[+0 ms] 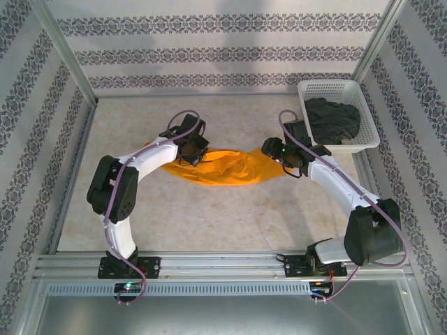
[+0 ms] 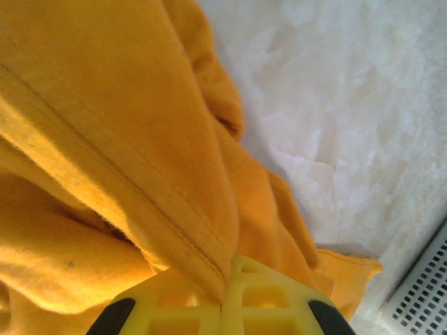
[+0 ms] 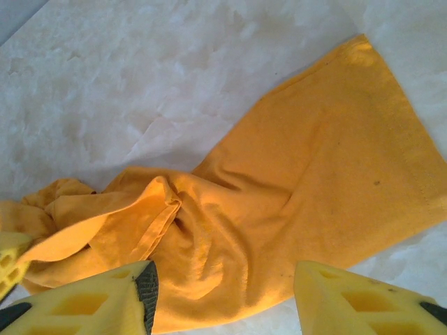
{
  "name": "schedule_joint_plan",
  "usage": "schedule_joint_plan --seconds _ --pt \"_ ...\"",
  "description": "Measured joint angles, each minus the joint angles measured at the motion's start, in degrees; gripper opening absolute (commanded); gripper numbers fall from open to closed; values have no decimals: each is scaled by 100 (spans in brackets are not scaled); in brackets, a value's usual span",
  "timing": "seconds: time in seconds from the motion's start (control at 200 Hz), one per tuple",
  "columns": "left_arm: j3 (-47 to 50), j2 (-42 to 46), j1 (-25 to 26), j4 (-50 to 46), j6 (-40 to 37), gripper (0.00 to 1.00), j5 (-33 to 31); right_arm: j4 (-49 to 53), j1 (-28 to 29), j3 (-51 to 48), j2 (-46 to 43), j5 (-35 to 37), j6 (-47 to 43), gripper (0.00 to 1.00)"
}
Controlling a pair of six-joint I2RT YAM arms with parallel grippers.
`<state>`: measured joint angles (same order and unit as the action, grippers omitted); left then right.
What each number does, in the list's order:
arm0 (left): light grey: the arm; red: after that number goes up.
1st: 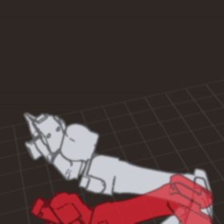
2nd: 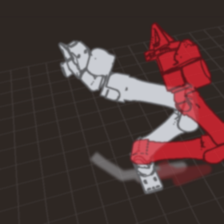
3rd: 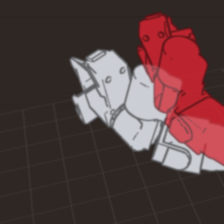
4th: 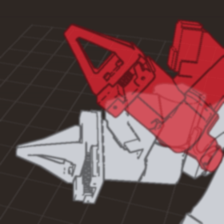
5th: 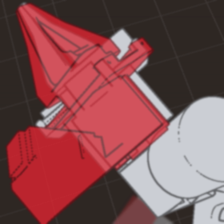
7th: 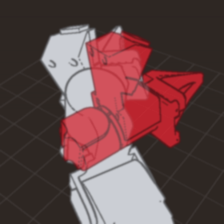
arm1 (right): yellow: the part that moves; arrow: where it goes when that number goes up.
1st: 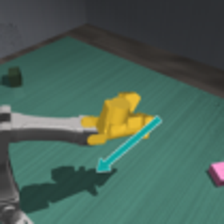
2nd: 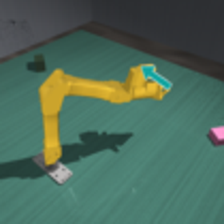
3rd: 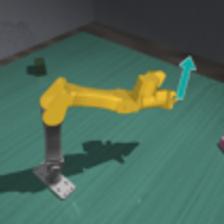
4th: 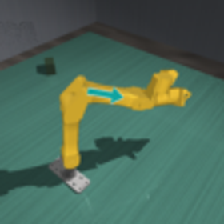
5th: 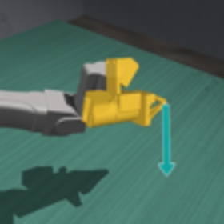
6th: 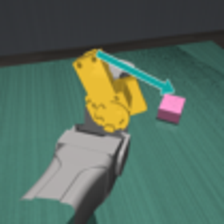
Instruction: Fold and stack the t-shirts
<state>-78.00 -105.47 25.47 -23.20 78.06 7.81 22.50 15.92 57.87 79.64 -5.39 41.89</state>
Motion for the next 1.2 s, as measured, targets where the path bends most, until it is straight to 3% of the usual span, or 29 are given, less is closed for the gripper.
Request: schedule_joint_plan --seconds 0.315,0.789,0.954,1.199 --pt "-946 1217 -275 -437 -577 0 -22 -2 -120 232 46 0 0 54" --pt "-527 2225 -568 -1543 -1139 0 68 46 -120 245 120 201 544 56" --pt "42 3460 -573 -2234 -1554 0 -669 120 -116 96 133 437 863 56" --pt "2155 6140 -610 -2837 -1851 0 -2105 151 -103 79 542 662 1569 55"
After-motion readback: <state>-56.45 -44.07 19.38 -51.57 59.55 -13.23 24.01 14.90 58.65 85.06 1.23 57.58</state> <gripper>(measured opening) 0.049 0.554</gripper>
